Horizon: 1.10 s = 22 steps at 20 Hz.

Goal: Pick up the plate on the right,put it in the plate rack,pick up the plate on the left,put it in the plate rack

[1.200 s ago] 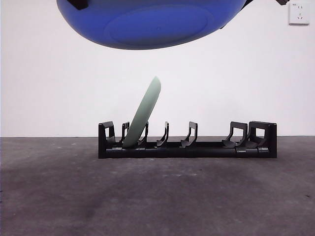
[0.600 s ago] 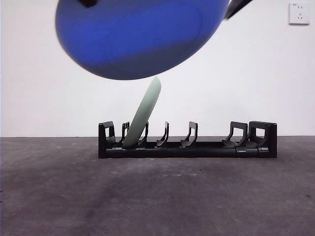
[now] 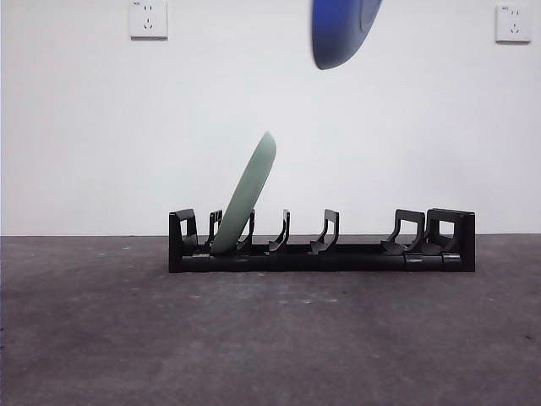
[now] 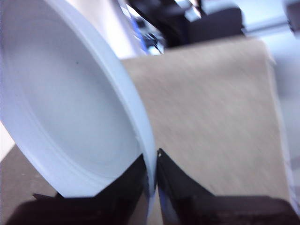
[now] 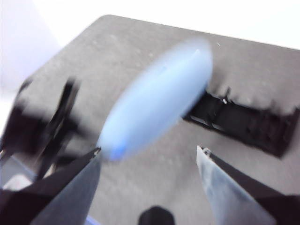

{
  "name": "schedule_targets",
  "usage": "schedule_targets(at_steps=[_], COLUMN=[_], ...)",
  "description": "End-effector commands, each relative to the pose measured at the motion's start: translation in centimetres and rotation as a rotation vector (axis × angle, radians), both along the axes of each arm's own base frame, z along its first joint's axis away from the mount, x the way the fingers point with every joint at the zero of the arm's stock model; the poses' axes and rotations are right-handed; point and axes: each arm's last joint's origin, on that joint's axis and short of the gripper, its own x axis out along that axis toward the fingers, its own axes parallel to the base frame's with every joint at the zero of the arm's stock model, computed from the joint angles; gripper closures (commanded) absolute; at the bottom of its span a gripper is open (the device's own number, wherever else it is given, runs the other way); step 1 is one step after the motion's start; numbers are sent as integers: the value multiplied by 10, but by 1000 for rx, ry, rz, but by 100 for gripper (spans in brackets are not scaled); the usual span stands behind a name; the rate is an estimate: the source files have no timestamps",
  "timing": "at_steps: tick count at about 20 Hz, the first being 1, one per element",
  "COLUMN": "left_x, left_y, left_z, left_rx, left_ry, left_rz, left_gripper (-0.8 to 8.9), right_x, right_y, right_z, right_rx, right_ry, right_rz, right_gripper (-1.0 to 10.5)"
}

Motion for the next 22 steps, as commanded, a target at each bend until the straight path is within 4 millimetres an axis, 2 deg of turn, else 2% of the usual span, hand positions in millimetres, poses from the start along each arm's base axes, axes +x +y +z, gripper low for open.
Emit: schedule_targets(at_steps=[1,2,7,14,17,22], left_x=[25,37,71,132,151,177], left_y=[-10,-14,-25,-48,-47,-32], left_z=[-7,-11,-29,-59,-74,-101], left_rx=[-135,-182,-277,-245,-219,-170], left_ry=[71,80,103,145,165,213], left_rz=[78,106,171,261,300,357], left_gripper=[822,822,822,822,822,822], right_x=[-9,-14,-22,-26,-26,-25], right_y=[-5,-9,-13,-13,-13,-13], right_z=[-3,-3,-1,-1,-1,-1], right_rx=[-20,-11,3,34,31,17], right_ry=[22,13,-6,6,3,-8], right_rz=[-2,1,4,65,66,72], right_gripper=[601,601,604,604,604,604])
